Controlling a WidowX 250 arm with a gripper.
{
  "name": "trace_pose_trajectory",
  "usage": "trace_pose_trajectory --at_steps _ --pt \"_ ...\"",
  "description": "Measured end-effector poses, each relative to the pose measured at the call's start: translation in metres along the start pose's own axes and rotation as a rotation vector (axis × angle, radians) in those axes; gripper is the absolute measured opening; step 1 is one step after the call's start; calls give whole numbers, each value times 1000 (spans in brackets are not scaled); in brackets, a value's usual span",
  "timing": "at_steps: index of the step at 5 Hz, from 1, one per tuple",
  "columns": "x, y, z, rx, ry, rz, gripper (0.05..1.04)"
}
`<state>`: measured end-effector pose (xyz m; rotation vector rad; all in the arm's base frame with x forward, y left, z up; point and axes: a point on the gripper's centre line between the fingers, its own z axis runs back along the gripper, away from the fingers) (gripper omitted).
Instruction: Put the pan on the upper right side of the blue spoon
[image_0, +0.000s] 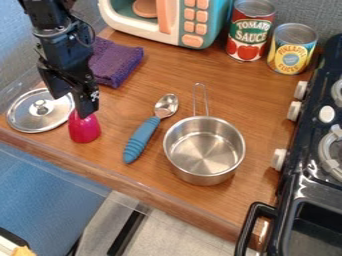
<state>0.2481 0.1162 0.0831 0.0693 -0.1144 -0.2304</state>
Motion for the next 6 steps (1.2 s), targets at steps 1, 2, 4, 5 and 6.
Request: trace_pose_trajectory --at_steps 1,2,4,5,6 --pt "-3 -5 -6 -20 20 -1 1001" --pt "12 -55 17 -38 -61 -125 1001" --pt "23 -148 52 -84 -199 -377 1001" --pt "26 -200 28 -123 -163 -481 1001" --pt "35 -223 3 -129 -120 -491 1001"
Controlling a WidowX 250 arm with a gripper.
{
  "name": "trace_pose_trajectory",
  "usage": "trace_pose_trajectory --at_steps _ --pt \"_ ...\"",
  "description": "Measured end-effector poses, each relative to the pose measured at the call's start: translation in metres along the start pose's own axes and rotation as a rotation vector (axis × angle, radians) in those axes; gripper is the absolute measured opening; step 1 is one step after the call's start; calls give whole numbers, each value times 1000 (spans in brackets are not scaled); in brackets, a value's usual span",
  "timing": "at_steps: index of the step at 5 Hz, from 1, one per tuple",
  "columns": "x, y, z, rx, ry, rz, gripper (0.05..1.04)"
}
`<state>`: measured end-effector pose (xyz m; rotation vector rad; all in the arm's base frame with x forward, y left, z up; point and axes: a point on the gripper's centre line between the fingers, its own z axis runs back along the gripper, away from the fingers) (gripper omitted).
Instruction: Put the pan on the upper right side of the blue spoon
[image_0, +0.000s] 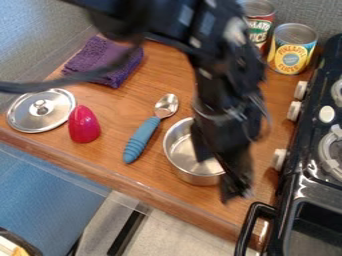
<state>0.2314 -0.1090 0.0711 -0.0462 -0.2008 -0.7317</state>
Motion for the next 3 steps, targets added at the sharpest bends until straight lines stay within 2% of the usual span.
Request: trace_pose_trajectory --at_steps 1,2,3 --pt "7 1 -25 13 34 0 1001" --pt "8 6 -37 26 60 6 1000" --pt "9 8 -40 40 55 -1 945"
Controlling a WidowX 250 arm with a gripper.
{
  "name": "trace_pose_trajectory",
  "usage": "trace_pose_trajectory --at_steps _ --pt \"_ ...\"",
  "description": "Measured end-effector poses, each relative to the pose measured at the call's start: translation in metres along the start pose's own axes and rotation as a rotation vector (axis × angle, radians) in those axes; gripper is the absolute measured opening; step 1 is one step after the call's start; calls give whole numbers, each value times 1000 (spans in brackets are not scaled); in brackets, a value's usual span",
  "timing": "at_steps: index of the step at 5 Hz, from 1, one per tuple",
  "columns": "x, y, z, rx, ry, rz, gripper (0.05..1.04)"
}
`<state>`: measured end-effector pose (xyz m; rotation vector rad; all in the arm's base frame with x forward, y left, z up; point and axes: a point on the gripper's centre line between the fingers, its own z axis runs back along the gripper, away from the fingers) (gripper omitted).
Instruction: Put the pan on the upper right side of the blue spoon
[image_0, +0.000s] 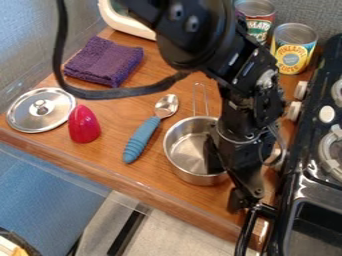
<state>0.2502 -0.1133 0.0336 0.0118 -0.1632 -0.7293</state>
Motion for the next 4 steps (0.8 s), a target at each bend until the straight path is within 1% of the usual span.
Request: trace_pose_trajectory --at_steps 1,2,3,4 --pt "-6 -2 -3 -25 -1 -2 654" --pt "-13 3 9 -29 -4 -12 348" --pt "-20 7 24 -10 30 -25 148" --pt "-14 14 31 4 23 -40 73"
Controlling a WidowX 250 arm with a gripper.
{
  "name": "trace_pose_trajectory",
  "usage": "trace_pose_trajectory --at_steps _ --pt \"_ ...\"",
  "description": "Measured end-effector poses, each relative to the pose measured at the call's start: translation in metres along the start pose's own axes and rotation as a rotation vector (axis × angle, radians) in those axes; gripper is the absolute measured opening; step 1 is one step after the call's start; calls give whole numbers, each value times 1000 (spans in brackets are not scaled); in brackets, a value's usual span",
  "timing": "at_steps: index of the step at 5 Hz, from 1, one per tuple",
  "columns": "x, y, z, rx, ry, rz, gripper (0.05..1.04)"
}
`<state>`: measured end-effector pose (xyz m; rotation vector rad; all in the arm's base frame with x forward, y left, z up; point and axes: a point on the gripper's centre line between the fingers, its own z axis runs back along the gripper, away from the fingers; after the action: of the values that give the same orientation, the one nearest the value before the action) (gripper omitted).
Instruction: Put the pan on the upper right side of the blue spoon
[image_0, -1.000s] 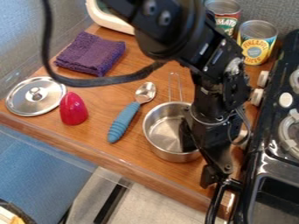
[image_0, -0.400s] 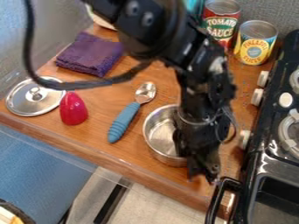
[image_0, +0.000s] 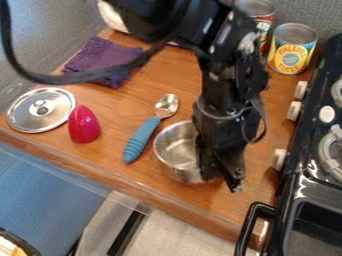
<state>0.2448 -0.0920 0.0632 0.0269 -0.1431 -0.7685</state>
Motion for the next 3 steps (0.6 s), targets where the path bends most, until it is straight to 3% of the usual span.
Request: trace_pose_trajectory --at_steps 1,2,3 --pt "15 11 3 -4 -31 24 68" --pt "34 29 9 -15 -109 142 68" --pt "51 53 8 -9 -131 301 68"
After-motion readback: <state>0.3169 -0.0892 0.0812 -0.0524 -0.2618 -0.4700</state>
